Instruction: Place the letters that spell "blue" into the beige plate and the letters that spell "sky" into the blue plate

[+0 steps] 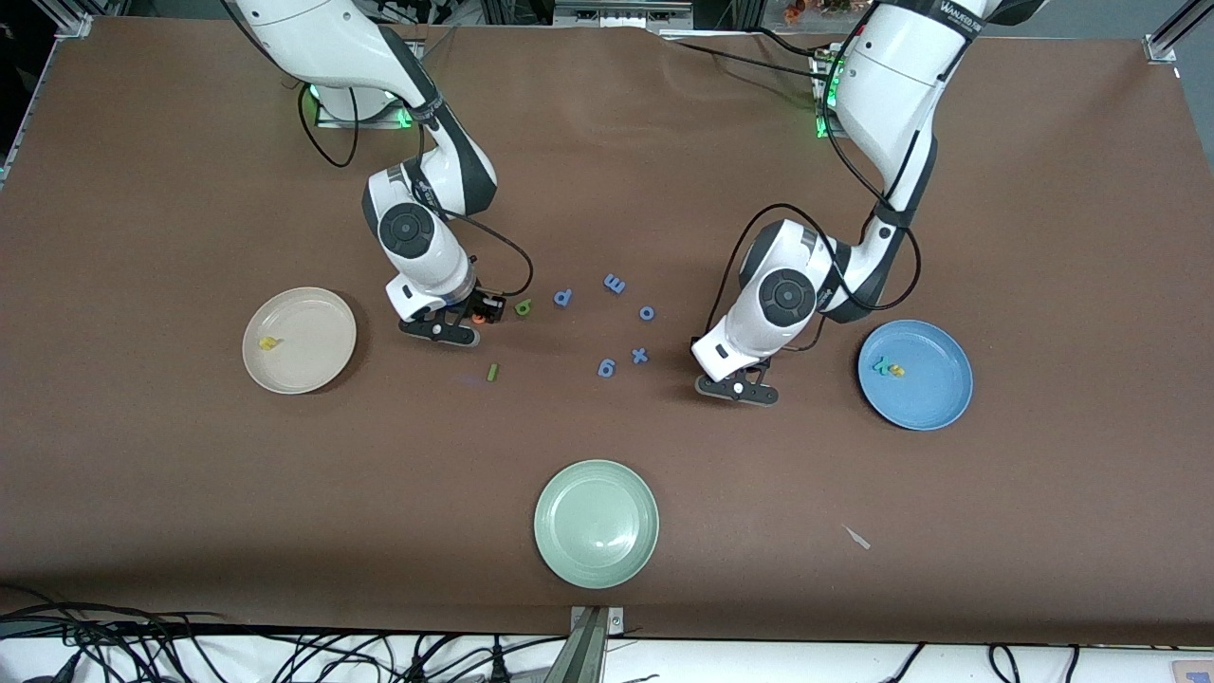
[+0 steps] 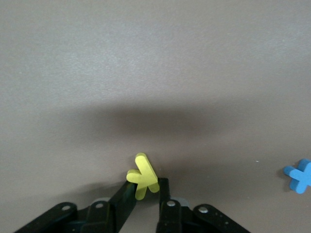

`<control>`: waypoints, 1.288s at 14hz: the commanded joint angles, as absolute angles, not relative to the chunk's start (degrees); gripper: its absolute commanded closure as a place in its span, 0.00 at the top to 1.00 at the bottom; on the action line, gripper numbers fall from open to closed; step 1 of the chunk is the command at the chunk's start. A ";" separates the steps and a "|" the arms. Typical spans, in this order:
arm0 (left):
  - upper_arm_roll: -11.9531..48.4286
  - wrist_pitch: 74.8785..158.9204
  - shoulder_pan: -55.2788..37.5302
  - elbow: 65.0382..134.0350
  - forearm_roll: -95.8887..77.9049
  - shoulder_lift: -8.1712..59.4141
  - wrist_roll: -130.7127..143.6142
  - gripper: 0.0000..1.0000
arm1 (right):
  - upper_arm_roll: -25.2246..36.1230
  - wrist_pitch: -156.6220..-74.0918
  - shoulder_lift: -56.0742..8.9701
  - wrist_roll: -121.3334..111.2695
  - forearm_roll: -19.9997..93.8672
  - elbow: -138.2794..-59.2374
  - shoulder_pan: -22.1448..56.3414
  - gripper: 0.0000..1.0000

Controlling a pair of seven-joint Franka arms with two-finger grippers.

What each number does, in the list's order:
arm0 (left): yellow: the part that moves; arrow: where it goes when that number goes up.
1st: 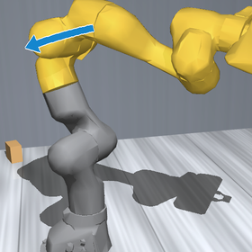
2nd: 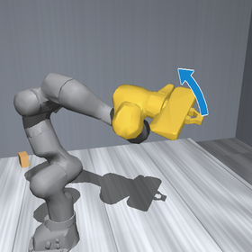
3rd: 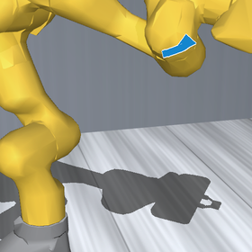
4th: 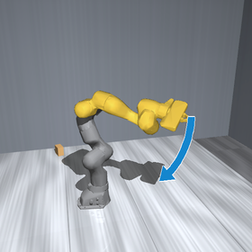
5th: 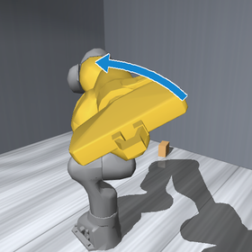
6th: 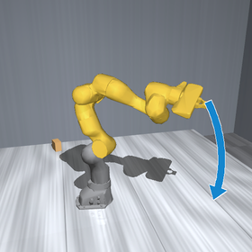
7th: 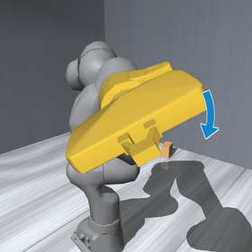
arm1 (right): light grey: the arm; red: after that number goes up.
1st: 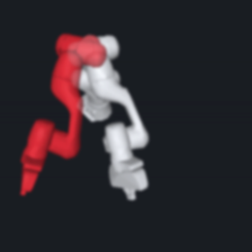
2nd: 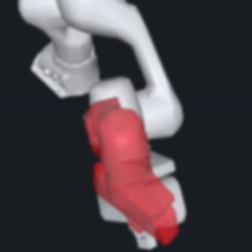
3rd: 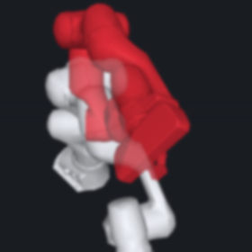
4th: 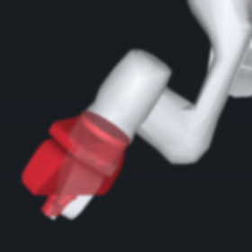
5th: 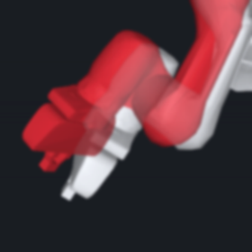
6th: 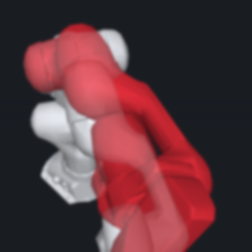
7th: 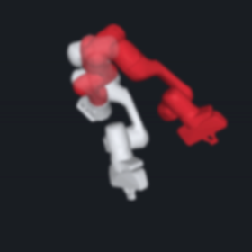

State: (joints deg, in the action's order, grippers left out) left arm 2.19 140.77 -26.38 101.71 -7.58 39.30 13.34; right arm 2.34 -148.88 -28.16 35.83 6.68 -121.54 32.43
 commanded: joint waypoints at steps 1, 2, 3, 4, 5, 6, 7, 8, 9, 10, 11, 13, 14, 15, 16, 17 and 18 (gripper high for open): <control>1.32 141.33 -27.25 100.63 -8.52 40.52 11.79 0.04 | 2.29 -150.64 -30.50 35.95 7.29 -120.23 32.70 0.36; 1.23 141.24 -26.99 100.63 -8.53 40.17 10.21 0.04 | 2.29 -150.64 -30.59 36.03 7.29 -120.23 32.70 0.32; 0.80 140.89 -26.55 101.16 -8.79 38.86 9.24 0.04 | 2.29 -150.64 -30.59 36.04 7.29 -120.23 32.70 0.29; 0.70 140.02 -25.67 101.86 -8.88 37.28 8.79 0.05 | 2.29 -150.64 -30.59 36.12 7.38 -120.23 32.70 0.27; 0.79 138.36 -24.45 103.43 -8.88 35.09 8.18 0.05 | 2.29 -150.47 -30.59 36.04 7.38 -120.06 32.70 0.24; 0.79 137.12 -23.04 105.27 -8.88 32.72 5.82 0.05 | 2.29 -150.21 -30.41 35.34 7.30 -119.36 32.52 0.21; 0.88 136.94 -20.94 107.12 -9.05 30.87 2.15 0.05 | 2.37 -149.33 -30.06 35.07 7.38 -118.66 32.35 0.20; 1.14 136.76 -18.74 108.53 -9.05 29.37 -1.81 0.05 | 2.72 -146.80 -29.54 34.63 7.30 -117.61 32.34 0.20; 1.23 136.67 -16.89 110.20 -9.05 27.53 -5.33 0.05 | 2.99 -143.56 -29.01 34.02 7.29 -116.21 32.17 0.19; 1.32 136.23 -15.13 112.56 -9.05 25.07 -8.75 0.05 | 4.21 -140.13 -27.96 32.01 7.03 -115.41 32.08 0.19; 1.32 134.66 -12.94 114.59 -9.05 22.26 -12.62 0.05 | 5.61 -137.57 -26.82 28.77 7.03 -115.31 32.08 0.19; 1.32 130.27 -6.97 117.15 -9.05 18.30 -22.19 0.06 | 9.73 -132.57 -24.53 20.26 7.12 -115.58 32.08 0.19; 1.23 129.47 -3.46 117.42 -8.97 18.11 -27.80 0.06 | 11.50 -130.02 -23.65 15.95 7.12 -115.58 32.08 0.19; 1.23 129.64 -0.90 117.25 -8.96 19.06 -33.69 0.06 | 13.95 -128.51 -22.77 11.82 7.12 -115.84 32.08 0.19; 1.14 130.25 1.12 116.72 -8.96 20.64 -37.75 0.06 | 16.32 -126.84 -22.59 6.64 7.12 -115.75 32.08 0.20; 1.14 131.12 2.27 116.63 -8.44 20.92 -39.53 0.07 | 19.48 -125.00 -22.67 0.68 7.21 -115.66 32.08 0.20; 0.97 131.31 2.55 116.54 -8.18 20.92 -39.90 0.08 | 22.12 -124.55 -22.76 -4.34 7.29 -115.75 32.08 0.20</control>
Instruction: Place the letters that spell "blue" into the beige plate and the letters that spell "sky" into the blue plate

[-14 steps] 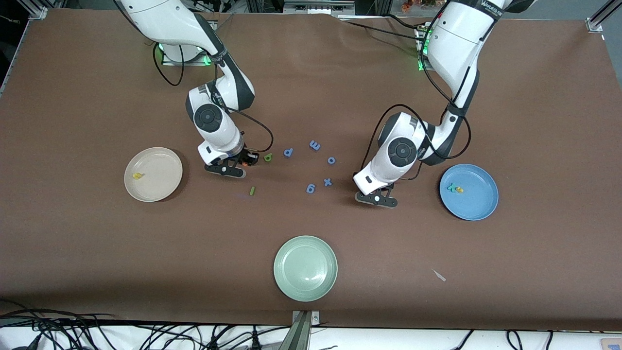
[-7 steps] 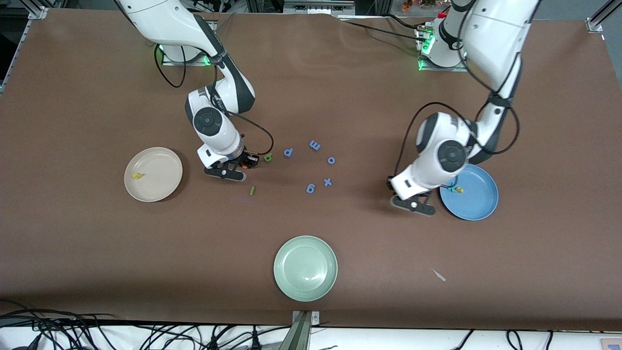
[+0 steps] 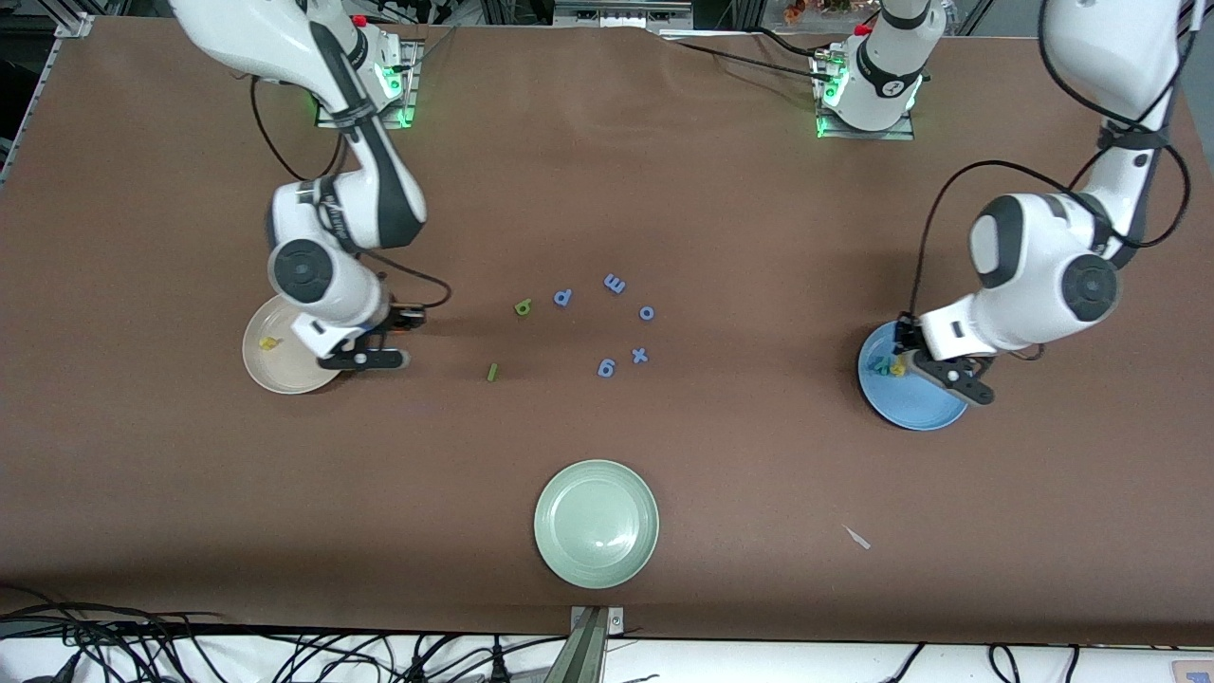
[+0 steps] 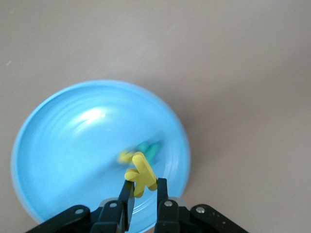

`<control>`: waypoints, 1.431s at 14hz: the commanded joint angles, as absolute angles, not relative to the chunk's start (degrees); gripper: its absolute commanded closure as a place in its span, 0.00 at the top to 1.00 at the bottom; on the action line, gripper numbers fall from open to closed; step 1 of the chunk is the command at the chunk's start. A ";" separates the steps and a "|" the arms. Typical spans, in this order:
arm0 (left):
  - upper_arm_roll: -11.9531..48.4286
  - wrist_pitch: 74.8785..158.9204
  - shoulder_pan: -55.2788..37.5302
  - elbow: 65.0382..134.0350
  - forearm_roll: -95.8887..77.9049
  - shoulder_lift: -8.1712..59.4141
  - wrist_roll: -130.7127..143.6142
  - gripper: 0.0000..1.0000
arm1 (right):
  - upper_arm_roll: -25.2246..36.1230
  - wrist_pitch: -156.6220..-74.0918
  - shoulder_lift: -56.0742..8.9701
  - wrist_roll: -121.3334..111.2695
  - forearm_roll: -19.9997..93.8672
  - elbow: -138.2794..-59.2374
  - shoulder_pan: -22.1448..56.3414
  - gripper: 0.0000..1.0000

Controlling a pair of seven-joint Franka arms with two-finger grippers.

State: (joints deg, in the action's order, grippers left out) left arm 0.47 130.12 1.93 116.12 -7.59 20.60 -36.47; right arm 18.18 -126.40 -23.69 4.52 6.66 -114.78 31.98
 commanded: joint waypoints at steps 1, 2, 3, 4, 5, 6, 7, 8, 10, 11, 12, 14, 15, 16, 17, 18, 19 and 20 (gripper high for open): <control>0.88 131.40 3.24 116.54 -6.69 21.00 -39.90 0.08 | 24.50 -124.19 -23.20 -8.48 7.38 -115.75 31.91 0.20; 0.88 131.48 3.60 116.46 -4.85 21.18 -39.82 0.12 | 25.83 -123.84 -23.64 -10.70 7.38 -115.75 31.47 0.20; 0.88 131.57 3.60 116.46 -4.57 21.27 -39.64 0.22 | 25.84 -123.84 -24.25 -11.16 7.30 -115.58 30.33 0.21; 0.88 131.57 3.52 116.46 -4.66 21.36 -39.20 0.44 | 25.84 -124.27 -24.69 -11.25 7.29 -115.58 30.24 0.26; 0.88 131.57 3.52 116.46 -4.92 21.27 -38.85 0.74 | 25.93 -124.19 -25.39 -11.34 7.29 -115.32 30.23 0.47; 0.88 131.92 3.52 116.54 -5.27 21.10 -38.67 1.00 | 25.93 -124.19 -25.75 -11.16 7.29 -114.79 30.15 0.95; 0.88 132.01 3.52 116.89 -5.27 20.57 -38.67 1.00 | 25.84 -123.67 -25.93 -10.90 7.29 -113.92 30.15 1.00; 0.88 132.01 3.60 117.16 -5.27 19.87 -38.76 1.00 | 25.84 -123.58 -25.93 -10.55 7.29 -113.38 30.23 1.00; 0.88 131.40 3.60 119.60 -5.19 17.86 -38.85 1.00 | 25.40 -123.57 -25.93 -9.67 9.04 -112.24 30.50 1.00; 0.97 131.31 3.69 121.53 -5.19 15.67 -39.54 1.00 | 24.44 -123.57 -25.84 -8.71 12.36 -111.98 30.76 1.00; 1.05 130.79 3.78 123.99 -5.19 12.43 -39.20 1.00 | 23.39 -123.57 -25.75 -7.57 14.31 -111.54 31.20 1.00; 1.40 130.25 3.78 127.34 -5.36 6.97 -39.29 1.00 | 22.51 -123.84 -26.10 -2.14 14.59 -109.96 32.95 1.00; 2.45 129.91 3.61 127.35 -5.36 4.77 -39.20 1.00 | 21.98 -124.19 -26.89 1.46 14.68 -108.82 33.92 1.00; 3.24 128.25 3.17 127.18 -5.36 2.05 -38.76 1.00 | 21.02 -124.19 -27.76 5.41 14.68 -106.72 34.45 1.00; 3.43 125.54 2.64 126.92 -5.36 -0.68 -38.50 1.00 | 19.79 -124.19 -29.08 9.36 14.68 -104.87 34.80 1.00; 3.51 122.64 1.42 126.57 -5.45 -2.97 -37.10 1.00 | 18.38 -124.28 -30.48 12.71 14.68 -102.94 34.89 1.00; 3.60 119.39 0.80 125.69 -5.45 -4.99 -34.39 1.00 | 17.50 -124.45 -31.80 15.70 14.68 -101.27 35.07 1.00; 3.78 115.35 0.09 123.77 -5.36 -6.23 -30.89 1.00 | 16.45 -124.54 -32.95 18.95 14.85 -99.68 35.07 1.00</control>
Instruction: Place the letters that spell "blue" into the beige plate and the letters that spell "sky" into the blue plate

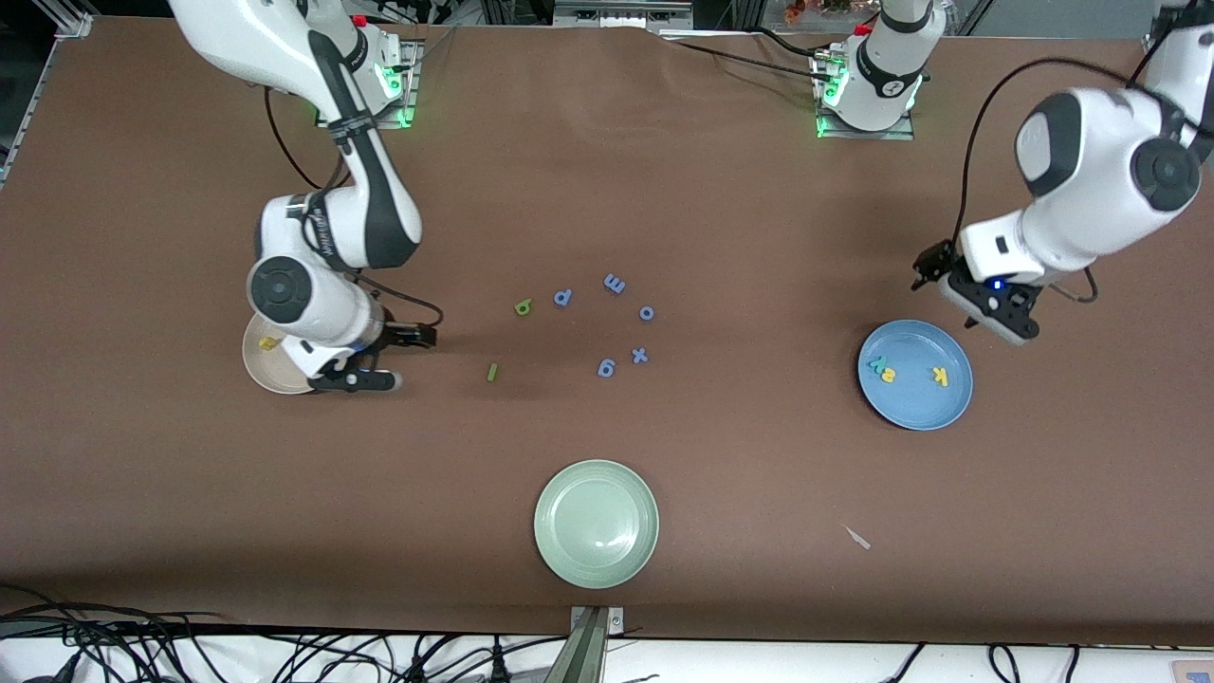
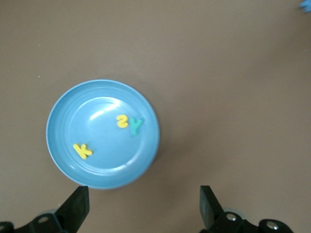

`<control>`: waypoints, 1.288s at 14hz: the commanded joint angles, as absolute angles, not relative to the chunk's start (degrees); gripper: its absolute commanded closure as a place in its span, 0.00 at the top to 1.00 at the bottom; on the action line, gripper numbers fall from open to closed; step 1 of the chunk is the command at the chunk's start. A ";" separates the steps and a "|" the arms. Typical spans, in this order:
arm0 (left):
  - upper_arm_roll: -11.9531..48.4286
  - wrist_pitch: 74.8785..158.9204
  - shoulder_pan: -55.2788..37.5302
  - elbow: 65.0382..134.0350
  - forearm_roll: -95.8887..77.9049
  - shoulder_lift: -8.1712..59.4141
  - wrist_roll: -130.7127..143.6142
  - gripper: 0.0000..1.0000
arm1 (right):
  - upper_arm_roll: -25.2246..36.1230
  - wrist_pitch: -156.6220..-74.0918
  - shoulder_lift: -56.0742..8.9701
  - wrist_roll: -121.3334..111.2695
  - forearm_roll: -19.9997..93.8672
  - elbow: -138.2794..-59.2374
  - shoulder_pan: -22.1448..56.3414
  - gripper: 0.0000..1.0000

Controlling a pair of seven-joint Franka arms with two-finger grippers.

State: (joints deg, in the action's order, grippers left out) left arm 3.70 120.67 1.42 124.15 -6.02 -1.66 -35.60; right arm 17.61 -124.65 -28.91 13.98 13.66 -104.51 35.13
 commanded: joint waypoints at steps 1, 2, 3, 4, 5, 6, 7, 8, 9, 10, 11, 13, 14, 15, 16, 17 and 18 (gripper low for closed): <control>3.78 110.09 -0.43 120.10 -5.36 -6.50 -28.15 1.00 | 15.13 -124.89 -34.09 22.55 14.94 -98.10 35.07 1.00; 3.78 104.38 -0.79 116.06 -5.27 -6.42 -26.21 1.00 | 14.16 -125.33 -35.49 25.72 14.85 -96.61 35.07 1.00; 3.87 99.80 -0.97 112.19 -4.93 -6.15 -24.36 1.00 | 13.45 -125.59 -36.90 27.84 14.94 -95.03 35.07 1.00; 3.95 96.80 -1.84 109.89 -4.49 -6.15 -22.17 1.00 | 12.66 -125.60 -38.05 29.34 15.29 -93.79 35.07 1.00; 4.39 94.68 -2.02 108.47 -4.40 -6.24 -20.15 1.00 | 12.31 -125.68 -38.67 30.31 16.08 -93.00 35.07 1.00; 4.83 91.79 -2.02 106.19 -4.31 -6.24 -18.65 1.00 | 12.13 -126.03 -39.54 31.37 17.30 -92.55 35.07 1.00; 4.92 88.80 -2.02 103.47 -3.61 -6.15 -17.59 1.00 | 11.69 -127.60 -40.33 32.07 18.71 -92.11 35.33 1.00; 5.10 86.77 -2.11 101.79 -1.86 -6.15 -16.53 1.00 | 11.25 -129.18 -41.12 32.86 19.50 -91.67 35.68 1.00; 5.97 85.27 -2.11 100.21 -1.32 -6.15 -14.87 1.00 | 11.08 -130.07 -41.83 33.57 19.60 -91.58 35.77 1.00; 6.41 83.60 -2.11 98.63 -0.97 -6.15 -12.59 1.00 | 11.07 -130.60 -42.18 33.57 19.60 -91.58 35.86 1.00; 6.59 82.63 -2.11 97.48 -0.71 -6.15 -9.70 1.00 | 11.07 -130.78 -42.62 33.31 19.60 -91.58 35.86 1.00; 5.98 82.27 -2.11 96.77 -0.79 -6.06 -5.55 1.00 | 11.07 -130.96 -43.59 32.70 19.60 -91.58 35.86 1.00; 5.28 82.18 -2.11 96.68 -0.88 -5.98 -4.32 1.00 | 11.07 -131.48 -43.68 32.70 19.69 -91.58 35.86 1.00; 4.93 82.09 -2.02 95.81 -0.88 -6.24 -3.70 1.00 | 11.07 -131.66 -43.86 32.61 19.69 -91.58 35.77 0.99; 5.18 81.48 -2.11 95.37 -0.79 -6.07 -3.08 1.00 | 11.07 -131.66 -44.12 32.61 19.69 -91.58 35.77 0.95; 5.27 81.47 -2.11 95.27 -0.70 -5.98 -1.51 1.00 | 11.07 -132.10 -44.73 32.69 19.69 -91.58 35.86 0.87; 5.19 82.43 -2.11 95.27 -0.70 -5.37 0.33 1.00 | 10.99 -132.97 -45.00 32.70 19.69 -91.58 35.86 0.79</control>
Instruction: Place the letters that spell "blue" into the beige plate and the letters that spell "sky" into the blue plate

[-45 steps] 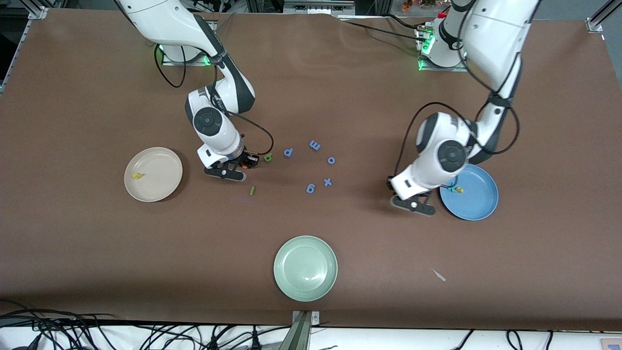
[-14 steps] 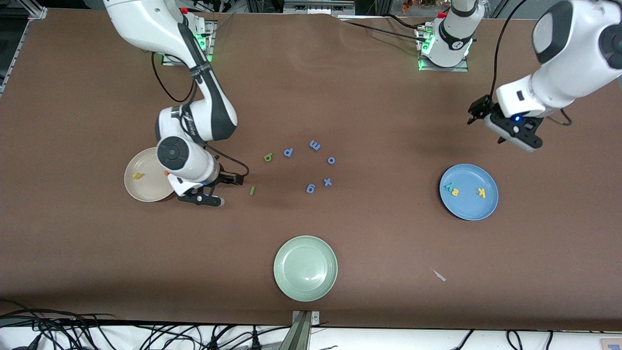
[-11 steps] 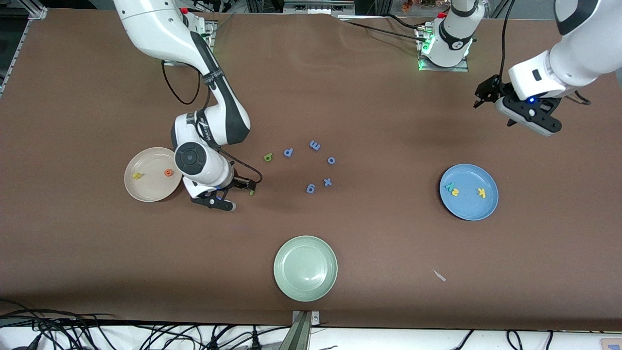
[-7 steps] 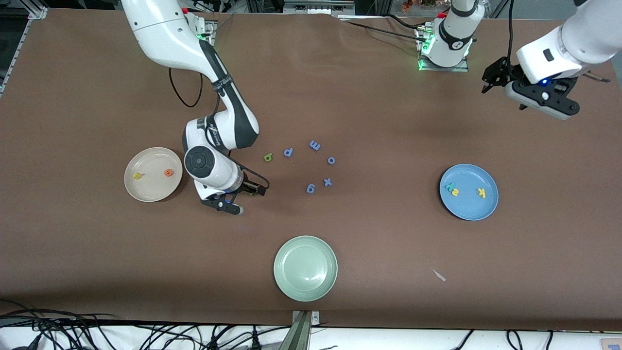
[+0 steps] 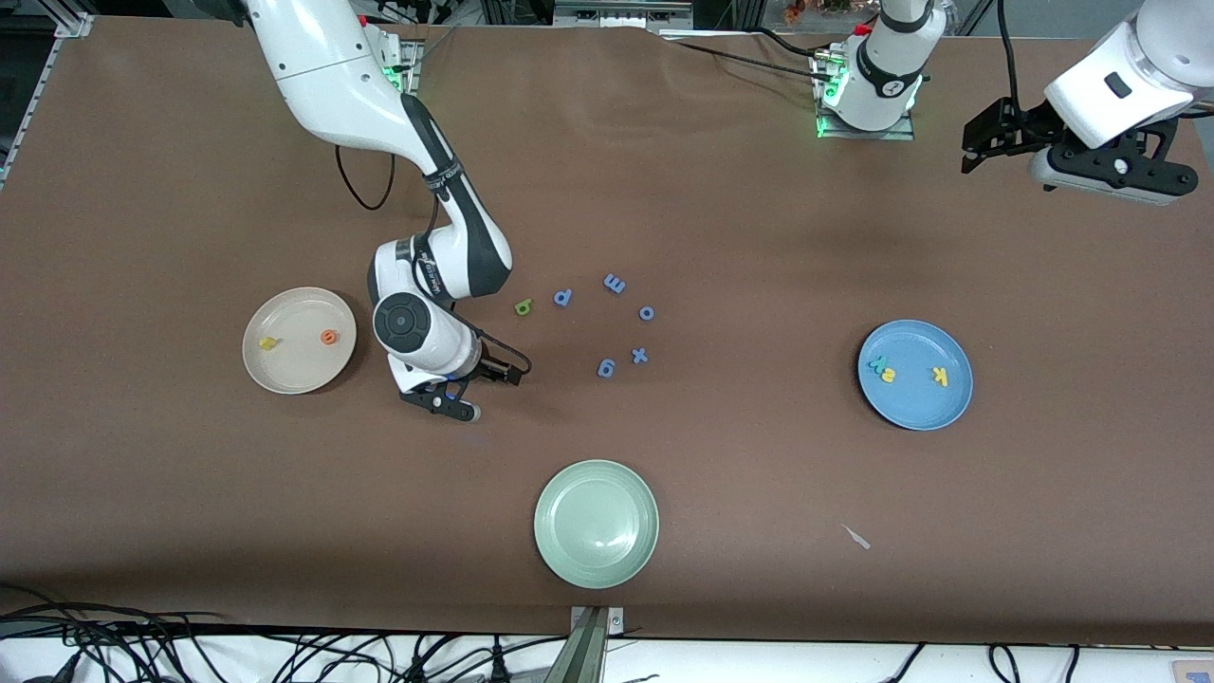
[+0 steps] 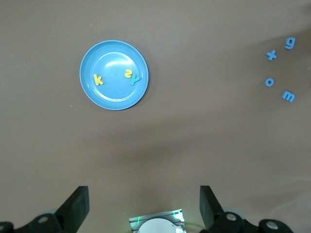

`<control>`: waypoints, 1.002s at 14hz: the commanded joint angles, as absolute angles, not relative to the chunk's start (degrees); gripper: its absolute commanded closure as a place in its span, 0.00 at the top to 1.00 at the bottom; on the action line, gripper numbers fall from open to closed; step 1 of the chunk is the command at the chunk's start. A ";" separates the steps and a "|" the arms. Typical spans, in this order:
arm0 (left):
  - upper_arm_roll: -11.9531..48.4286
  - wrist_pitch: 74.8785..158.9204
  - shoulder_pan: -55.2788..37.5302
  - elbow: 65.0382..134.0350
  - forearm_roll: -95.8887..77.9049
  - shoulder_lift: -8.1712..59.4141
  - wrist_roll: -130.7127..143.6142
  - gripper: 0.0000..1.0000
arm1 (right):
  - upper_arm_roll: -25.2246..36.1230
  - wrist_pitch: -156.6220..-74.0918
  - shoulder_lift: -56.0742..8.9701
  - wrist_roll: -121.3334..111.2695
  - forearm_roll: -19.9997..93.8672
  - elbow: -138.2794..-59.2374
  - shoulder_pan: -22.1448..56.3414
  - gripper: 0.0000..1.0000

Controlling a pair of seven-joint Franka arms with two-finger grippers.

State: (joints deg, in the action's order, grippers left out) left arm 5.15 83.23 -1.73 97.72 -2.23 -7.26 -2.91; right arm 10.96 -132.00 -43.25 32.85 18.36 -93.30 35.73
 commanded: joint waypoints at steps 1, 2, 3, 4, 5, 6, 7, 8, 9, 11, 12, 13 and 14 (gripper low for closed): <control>5.01 83.31 -2.02 95.27 -0.70 -4.58 1.48 1.00 | 10.90 -133.24 -45.09 32.61 19.77 -91.67 35.86 0.68; 4.75 83.58 -1.85 95.27 -0.62 -3.96 1.67 1.00 | 10.46 -133.16 -45.00 32.61 19.86 -91.58 35.69 0.43; 4.75 83.67 -1.41 95.27 -0.18 -3.61 1.67 1.00 | 10.29 -133.07 -45.00 32.69 19.95 -91.58 35.68 0.22; 4.75 83.67 -1.23 95.27 0.26 -3.60 1.58 1.00 | 10.20 -133.07 -45.00 32.61 20.21 -91.58 35.68 0.15; 4.83 83.76 -1.32 95.27 0.35 -3.34 1.67 1.00 | 10.20 -132.98 -45.00 32.43 20.65 -91.58 35.68 0.10; 5.01 83.76 -1.32 95.27 0.87 -3.25 1.67 1.00 | 10.20 -132.89 -45.00 32.52 20.74 -91.58 35.68 0.08; 5.10 83.76 -1.32 95.27 1.57 -3.16 1.67 1.00 | 10.11 -132.80 -45.00 32.43 20.83 -91.58 35.68 0.05; 5.10 83.85 -1.32 95.27 2.10 -3.08 1.67 1.00 | 10.11 -132.72 -45.00 32.43 20.83 -91.58 35.68 0.03; 5.18 83.85 -1.32 95.27 2.20 -2.90 1.67 1.00 | 10.11 -132.71 -44.91 32.34 20.83 -91.58 35.68 0.00; 5.01 83.85 -1.32 95.19 1.85 -2.90 1.76 1.00 | 10.11 -131.84 -44.56 32.08 20.74 -91.15 35.68 0.00; 5.10 83.85 -1.32 95.19 1.67 -2.99 1.84 1.00 | 10.19 -129.83 -44.47 31.99 20.66 -90.10 35.51 0.00; 5.10 83.85 -1.32 95.19 1.32 -3.25 2.28 1.00 | 10.37 -127.03 -44.39 31.82 20.31 -88.09 35.25 0.00; 5.18 83.85 -1.23 95.19 0.71 -3.43 4.63 1.00 | 10.72 -123.87 -44.21 31.47 19.78 -86.50 35.07 0.00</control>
